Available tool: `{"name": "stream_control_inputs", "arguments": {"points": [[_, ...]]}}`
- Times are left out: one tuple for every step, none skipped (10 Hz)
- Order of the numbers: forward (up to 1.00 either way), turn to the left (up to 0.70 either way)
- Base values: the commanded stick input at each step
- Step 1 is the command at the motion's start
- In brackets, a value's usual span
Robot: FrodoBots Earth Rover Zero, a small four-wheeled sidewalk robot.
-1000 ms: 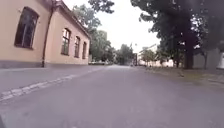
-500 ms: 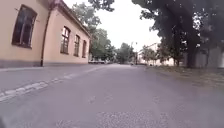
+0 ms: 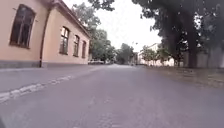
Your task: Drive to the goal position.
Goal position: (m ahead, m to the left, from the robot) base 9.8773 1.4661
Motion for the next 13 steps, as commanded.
{"name": "stream_control_inputs", "arguments": {"points": [[0.45,0.0],[0.45,0.0],[0.45,0.0],[0.45,0.0],[0.45,0.0],[0.45,0.0],[0.45,0.0],[0.45,0.0],[0.45,0.0],[0.45,0.0],[0.45,0.0],[0.45,0.0],[0.45,0.0]]}}
